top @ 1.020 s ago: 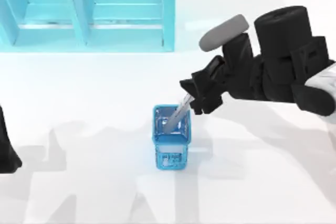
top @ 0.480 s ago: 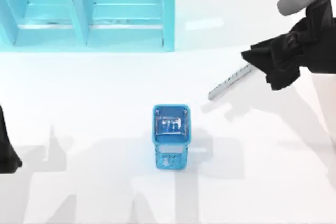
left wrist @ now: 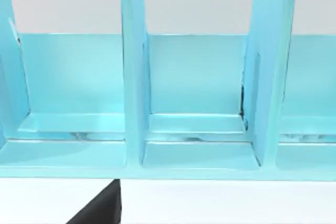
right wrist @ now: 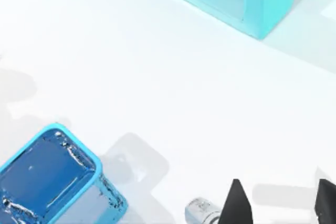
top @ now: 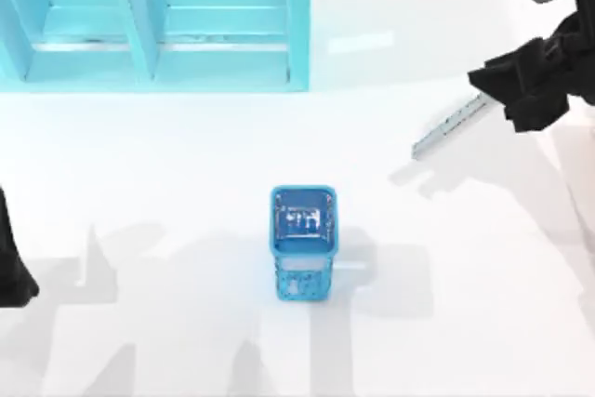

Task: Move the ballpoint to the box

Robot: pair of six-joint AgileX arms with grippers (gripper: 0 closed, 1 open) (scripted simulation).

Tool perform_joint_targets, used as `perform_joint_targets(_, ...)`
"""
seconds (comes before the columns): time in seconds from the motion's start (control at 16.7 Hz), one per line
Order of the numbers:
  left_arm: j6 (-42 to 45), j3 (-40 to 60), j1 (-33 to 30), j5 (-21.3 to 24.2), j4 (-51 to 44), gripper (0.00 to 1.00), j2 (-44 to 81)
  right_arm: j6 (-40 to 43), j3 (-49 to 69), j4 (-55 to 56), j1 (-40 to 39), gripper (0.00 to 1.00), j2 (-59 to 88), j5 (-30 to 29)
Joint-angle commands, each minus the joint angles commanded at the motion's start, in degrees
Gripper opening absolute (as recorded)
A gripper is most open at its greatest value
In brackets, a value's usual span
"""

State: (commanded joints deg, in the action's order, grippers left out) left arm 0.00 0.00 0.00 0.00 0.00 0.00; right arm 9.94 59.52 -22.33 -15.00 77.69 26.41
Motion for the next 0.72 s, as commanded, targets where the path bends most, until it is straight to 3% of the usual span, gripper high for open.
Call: perform_joint_targets(0.72, 0.0, 0.0, 0.0, 0.0, 0.0, 1.00, 0.0, 25.9, 22.5, -41.0, 37.7, 0.00, 2.7, -11.4)
